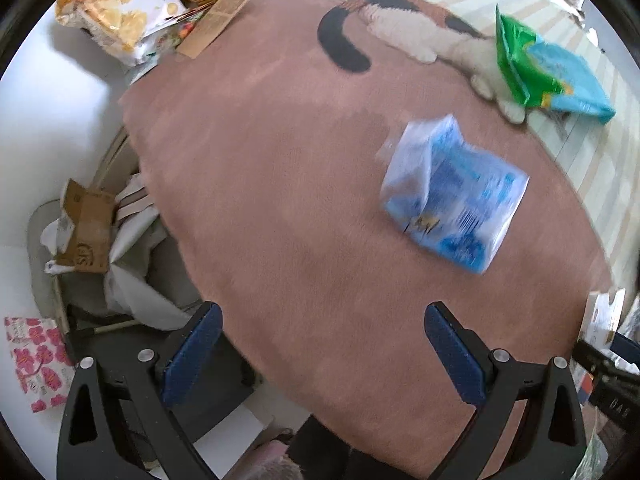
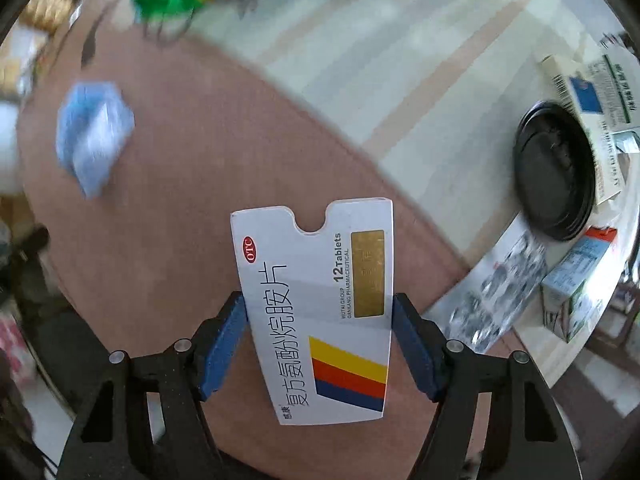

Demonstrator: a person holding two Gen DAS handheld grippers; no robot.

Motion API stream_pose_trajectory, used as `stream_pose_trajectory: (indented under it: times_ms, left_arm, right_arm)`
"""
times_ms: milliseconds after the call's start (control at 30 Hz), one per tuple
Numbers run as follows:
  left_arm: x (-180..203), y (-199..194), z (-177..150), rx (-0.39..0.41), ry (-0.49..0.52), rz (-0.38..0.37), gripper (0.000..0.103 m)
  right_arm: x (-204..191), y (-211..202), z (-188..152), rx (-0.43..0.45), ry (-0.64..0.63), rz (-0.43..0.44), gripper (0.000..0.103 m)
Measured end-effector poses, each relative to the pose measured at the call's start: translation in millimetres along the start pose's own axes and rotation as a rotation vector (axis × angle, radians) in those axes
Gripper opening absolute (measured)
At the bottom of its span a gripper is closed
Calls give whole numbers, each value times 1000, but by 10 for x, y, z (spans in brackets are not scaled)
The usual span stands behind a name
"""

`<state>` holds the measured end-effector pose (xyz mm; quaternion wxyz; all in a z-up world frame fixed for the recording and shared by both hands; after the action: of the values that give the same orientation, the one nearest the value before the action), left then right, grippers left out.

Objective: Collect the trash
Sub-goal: 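Grasp the blue plastic bag with the left tool while the right tool grasps the white tablet box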

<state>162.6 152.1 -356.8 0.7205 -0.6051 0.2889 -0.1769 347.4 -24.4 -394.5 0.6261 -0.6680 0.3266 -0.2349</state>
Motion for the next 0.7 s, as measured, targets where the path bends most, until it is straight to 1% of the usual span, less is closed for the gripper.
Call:
stream_pose_trajectory:
  times_ms: [67, 100, 133, 233, 267, 300, 367, 400, 433, 467, 500, 567, 600, 633, 667, 700]
  left_arm:
    - [43, -2, 128, 3, 7, -37, 103]
    - [56, 13, 197, 1, 11, -53, 103]
    - [76, 43, 281, -6, 12, -74, 103]
    - [109, 150, 480, -34, 4, -133, 103]
    - [124, 183, 534, -45, 4, -154, 103]
    - [137, 210, 582, -50, 6, -168, 102]
    - [195, 241, 652, -47, 27, -179, 96]
    - [236, 254, 680, -44, 42, -189, 85]
    - [263, 264, 694, -46, 51, -195, 71]
    - [299, 275, 700, -51, 61, -210, 64]
    - [343, 285, 697, -55, 71, -223, 46]
    - [403, 285, 676, -57, 85, -244, 27]
    - [433, 267, 656, -50, 92, -254, 20]
    - [459, 240, 628, -39, 104, -246, 15]
    - [482, 215, 590, -62, 141, -251, 9]
    - [503, 183, 553, -55, 155, -250, 9]
  right_arm:
    - [76, -130, 131, 47, 67, 32, 75]
    - [129, -192, 237, 67, 100, 32, 75]
    - [190, -217, 270, 72, 119, 33, 75]
    - [310, -184, 513, 47, 212, 71, 76]
    - [336, -167, 584, 32, 225, 72, 79]
    - [340, -161, 622, 21, 234, 74, 86]
    - [309, -159, 687, 18, 230, 62, 87]
    - [346, -130, 701, 10, 218, 44, 87]
    - [366, -87, 682, 0, 206, 31, 87]
    - [429, 25, 580, -14, 199, 24, 87]
    - [413, 76, 567, -33, 196, 22, 89]
    - [456, 124, 550, -15, 179, 7, 89]
    - [436, 115, 538, 1, 172, -12, 89]
    - [391, 111, 535, 12, 171, -23, 89]
    - [342, 115, 501, 29, 170, -43, 85]
    - [315, 96, 477, 44, 158, -89, 79]
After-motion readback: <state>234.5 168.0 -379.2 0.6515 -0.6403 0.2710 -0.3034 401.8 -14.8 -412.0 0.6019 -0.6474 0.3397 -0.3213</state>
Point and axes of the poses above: each gripper's, at about its wrist camera, not at the fingertips, and y roughly the way its jaws point, x to its right, z to its top, the point moved 4 cm from there along y, roughly the way its jaws point, and after that the axes turned 1 degree about y, right-handed, at the moved point
